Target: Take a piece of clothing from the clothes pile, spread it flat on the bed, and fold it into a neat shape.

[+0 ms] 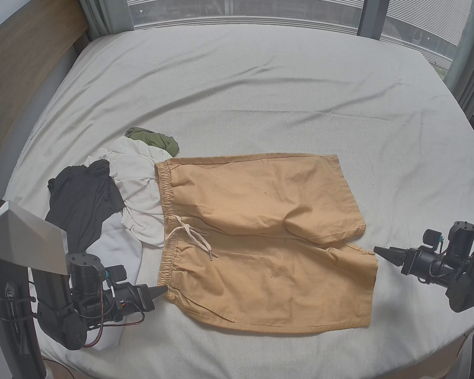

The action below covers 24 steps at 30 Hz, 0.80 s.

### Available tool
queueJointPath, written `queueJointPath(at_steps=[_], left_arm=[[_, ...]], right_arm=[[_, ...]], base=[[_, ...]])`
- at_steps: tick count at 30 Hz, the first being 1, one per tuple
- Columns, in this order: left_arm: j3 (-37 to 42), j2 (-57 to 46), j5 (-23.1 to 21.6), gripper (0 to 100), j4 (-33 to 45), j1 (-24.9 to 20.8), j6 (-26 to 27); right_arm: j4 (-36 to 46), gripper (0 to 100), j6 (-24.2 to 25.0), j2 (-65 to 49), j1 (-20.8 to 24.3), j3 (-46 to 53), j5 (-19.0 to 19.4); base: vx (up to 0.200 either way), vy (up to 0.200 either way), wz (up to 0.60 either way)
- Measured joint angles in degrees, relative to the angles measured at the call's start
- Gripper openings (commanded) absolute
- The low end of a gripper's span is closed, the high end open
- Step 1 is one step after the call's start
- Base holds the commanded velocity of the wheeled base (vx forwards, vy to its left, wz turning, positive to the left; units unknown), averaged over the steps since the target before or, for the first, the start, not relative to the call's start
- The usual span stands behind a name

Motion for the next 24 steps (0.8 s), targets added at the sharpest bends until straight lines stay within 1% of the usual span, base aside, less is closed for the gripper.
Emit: queueJointPath(at_steps=[1,2,7,14,16,22,24], left_arm=[[0.0,-0.02,0.0,0,-0.02,0.0,0.0],[0.0,-0.11,0.0,0,-0.02,0.0,0.02],[0.0,-0.18,0.0,0,-0.02,-0.11,0.0],[0.0,-0.22,0.02,0,-0.05,-0.3,0.02],[0.04,-0.22,0.0,0,-0.02,-0.32,0.02],[0.06,-0.2,0.0,0,-0.05,-0.45,0.0],[0.04,-0.2,0.02,0,-0.05,-0.48,0.0]], right_arm=[[0.05,100,-1.43,0.27,-0.05,0.45,0.0],[0.11,100,-3.96,0.88,-0.16,1.48,0.02],[0.27,100,-9.47,3.47,-0.35,5.19,0.04],[0.46,100,-14.34,6.64,0.22,8.22,0.13],[1.78,100,-15.29,7.61,0.35,8.44,0.17],[5.88,100,-15.95,8.87,1.63,8.55,0.26],[7.44,100,-16.3,8.95,2.43,8.56,1.26]], base=[[0.0,0.0,0.0],[0.0,0.0,0.0],[0.0,0.0,0.0],[0.0,0.0,0.0],[0.0,0.0,0.0],[0.0,0.0,0.0],[0.0,0.0,0.0]])
